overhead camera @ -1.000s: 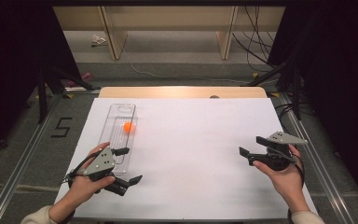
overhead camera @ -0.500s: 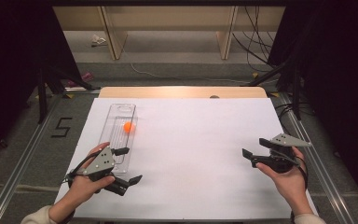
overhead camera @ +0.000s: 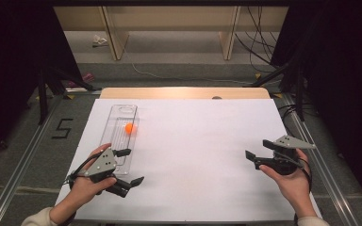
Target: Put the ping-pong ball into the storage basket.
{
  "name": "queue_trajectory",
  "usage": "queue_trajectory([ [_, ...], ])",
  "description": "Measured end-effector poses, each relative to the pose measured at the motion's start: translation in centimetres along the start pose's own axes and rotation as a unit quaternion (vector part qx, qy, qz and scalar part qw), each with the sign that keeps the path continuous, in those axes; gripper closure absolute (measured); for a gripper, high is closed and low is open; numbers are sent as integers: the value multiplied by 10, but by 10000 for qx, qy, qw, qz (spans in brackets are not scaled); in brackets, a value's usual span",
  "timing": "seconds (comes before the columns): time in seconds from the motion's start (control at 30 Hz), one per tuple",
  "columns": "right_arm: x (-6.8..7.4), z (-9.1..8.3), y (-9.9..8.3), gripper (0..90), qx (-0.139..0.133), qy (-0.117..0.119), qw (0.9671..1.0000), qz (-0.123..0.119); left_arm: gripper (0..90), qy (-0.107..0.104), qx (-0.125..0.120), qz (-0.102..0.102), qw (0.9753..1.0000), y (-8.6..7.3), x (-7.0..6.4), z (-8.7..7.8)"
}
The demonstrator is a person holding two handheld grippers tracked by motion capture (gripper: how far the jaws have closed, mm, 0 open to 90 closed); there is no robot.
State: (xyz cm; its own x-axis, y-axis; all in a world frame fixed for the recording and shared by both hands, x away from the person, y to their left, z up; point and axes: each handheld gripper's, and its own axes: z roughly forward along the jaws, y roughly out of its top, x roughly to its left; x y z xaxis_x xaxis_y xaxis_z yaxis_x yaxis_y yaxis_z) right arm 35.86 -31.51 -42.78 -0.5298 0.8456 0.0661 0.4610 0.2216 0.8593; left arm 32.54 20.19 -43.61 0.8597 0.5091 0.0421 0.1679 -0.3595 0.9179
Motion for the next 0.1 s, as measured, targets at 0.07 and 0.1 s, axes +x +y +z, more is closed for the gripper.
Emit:
queue_trajectory([
  [0.07, 0, 0, 0, 163, -12, 3, 10000, 2, 4, -6, 2, -1, 10000, 0, 0, 0],
  [0.1, 1, 0, 0, 163, -15, 3, 10000, 4, 4, -15, 14, 1, 10000, 0, 0, 0],
])
